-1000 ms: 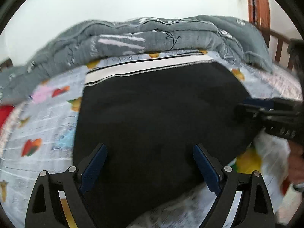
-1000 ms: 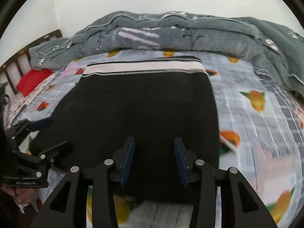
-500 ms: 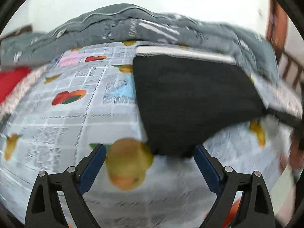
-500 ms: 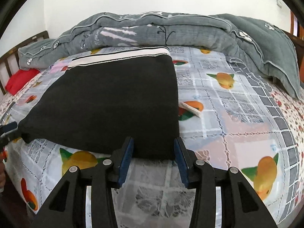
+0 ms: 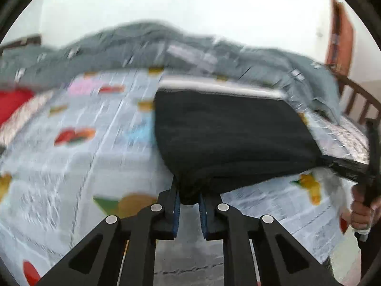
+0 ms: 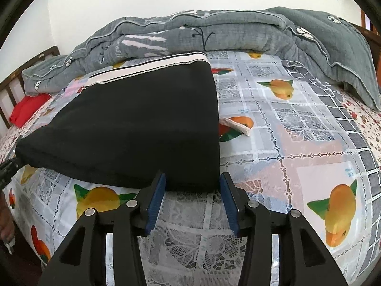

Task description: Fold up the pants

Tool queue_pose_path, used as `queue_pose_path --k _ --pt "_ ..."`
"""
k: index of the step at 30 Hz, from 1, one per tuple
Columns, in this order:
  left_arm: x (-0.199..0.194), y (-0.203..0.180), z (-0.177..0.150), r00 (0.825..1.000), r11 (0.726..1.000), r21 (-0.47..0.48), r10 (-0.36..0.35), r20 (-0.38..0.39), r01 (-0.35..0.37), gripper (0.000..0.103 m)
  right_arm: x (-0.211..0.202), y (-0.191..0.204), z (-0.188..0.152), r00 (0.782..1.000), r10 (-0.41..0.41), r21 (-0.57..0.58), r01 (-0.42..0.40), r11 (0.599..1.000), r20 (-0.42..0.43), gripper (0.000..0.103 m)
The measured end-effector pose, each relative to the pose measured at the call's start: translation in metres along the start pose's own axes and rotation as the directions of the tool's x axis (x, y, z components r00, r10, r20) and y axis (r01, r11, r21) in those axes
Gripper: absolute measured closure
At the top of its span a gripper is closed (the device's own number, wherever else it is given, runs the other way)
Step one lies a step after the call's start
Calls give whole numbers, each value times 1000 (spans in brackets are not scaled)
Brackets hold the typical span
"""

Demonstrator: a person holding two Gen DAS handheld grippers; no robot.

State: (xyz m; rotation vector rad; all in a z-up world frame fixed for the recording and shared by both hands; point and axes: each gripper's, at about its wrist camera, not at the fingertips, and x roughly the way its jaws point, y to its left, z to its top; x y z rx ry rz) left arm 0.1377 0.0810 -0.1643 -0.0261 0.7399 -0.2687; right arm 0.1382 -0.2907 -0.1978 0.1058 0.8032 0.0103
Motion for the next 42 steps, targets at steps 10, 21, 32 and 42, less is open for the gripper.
queue_pose_path --k 10,21,32,42 --pt "-38 9 -10 996 999 -37 9 89 -6 69 -22 -3 15 997 -26 0 26 1000 75 54" --pt "30 -33 28 999 999 5 -45 -15 45 46 23 18 23 998 -52 -58 53 997 22 50" --pt "11 -41 -2 999 1000 24 0 45 -1 38 11 6 8 1000 -10 -4 10 1000 -4 50" --pt "-40 -75 -18 999 999 -4 35 19 -35 30 -38 2 -18 999 -40 1 40 999 -13 49"
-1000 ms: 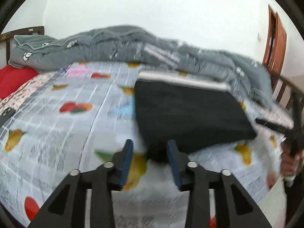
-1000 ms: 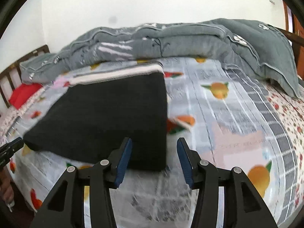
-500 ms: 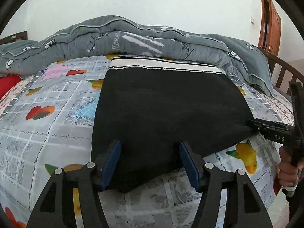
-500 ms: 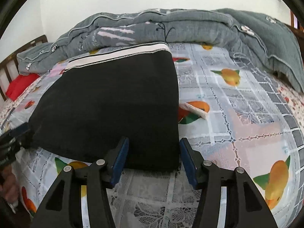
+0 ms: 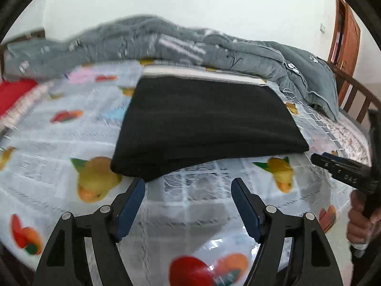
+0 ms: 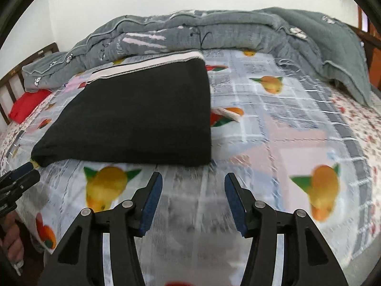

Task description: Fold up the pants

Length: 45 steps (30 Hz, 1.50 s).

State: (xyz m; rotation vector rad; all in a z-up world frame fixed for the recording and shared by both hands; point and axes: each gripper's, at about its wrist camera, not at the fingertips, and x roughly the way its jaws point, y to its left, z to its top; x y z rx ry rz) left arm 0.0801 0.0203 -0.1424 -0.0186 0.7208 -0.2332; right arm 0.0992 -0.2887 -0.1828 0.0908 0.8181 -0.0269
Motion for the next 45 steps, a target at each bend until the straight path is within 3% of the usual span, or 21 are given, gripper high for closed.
queue_pose_path --k 2,8,10,12,17,45 --pt "-20 -16 1 999 999 19 41 16 -42 30 -22 0 -4 1000 1 -1 -1 1000 15 49" --pt "-80 -34 9 996 997 -55 59 61 -55 30 -89 0 0 999 -8 -30 9 1000 54 49" --pt "-100 -37 10 994 996 -71 68 84 -62 25 -109 1 1 997 -28 -41 32 999 77 47" --pt "-116 -39 12 991 994 -76 88 99 -81 20 -129 0 1 994 -34 -39 38 998 107 22" --pt "-141 -44 16 980 987 -67 153 128 -146 16 -165 1 -3 981 -36 -34 44 998 193 3" --pt "-148 -61 15 977 986 -33 165 134 -162 14 -181 -1 -6 980 -57 -25 63 998 188 3"
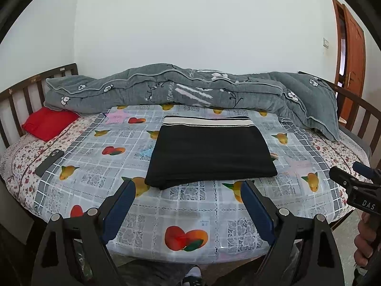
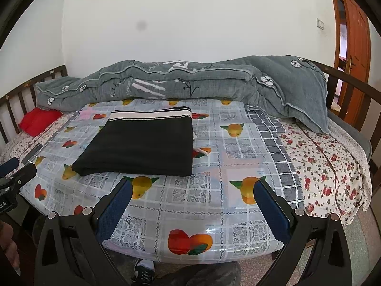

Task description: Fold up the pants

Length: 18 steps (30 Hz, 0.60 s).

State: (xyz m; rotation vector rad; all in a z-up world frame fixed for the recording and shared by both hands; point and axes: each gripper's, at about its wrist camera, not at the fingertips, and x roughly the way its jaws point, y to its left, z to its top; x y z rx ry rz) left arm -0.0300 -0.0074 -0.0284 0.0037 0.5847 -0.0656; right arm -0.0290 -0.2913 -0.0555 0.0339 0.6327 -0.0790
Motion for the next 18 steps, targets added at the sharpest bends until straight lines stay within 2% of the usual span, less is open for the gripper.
queue_pose_path --k 18 --pt "0 -1 -1 1000 1000 7 5 3 -5 14 0 -3 -2 1000 -3 0 3 1000 -1 3"
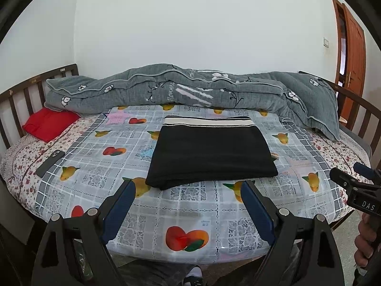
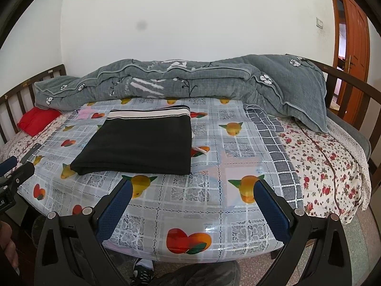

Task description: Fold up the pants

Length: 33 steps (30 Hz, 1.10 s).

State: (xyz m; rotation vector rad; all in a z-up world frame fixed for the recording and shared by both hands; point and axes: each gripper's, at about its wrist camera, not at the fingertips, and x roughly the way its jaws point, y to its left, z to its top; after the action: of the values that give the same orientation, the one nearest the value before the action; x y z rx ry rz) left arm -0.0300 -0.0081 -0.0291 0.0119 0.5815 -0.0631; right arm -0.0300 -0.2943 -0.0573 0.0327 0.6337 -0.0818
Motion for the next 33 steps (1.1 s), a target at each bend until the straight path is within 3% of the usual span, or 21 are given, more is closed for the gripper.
queue_pose_path --k 33 --pt "-4 -3 6 1000 1000 -9 7 13 -7 14 -2 0 -1 1000 2 -5 -2 1000 5 3"
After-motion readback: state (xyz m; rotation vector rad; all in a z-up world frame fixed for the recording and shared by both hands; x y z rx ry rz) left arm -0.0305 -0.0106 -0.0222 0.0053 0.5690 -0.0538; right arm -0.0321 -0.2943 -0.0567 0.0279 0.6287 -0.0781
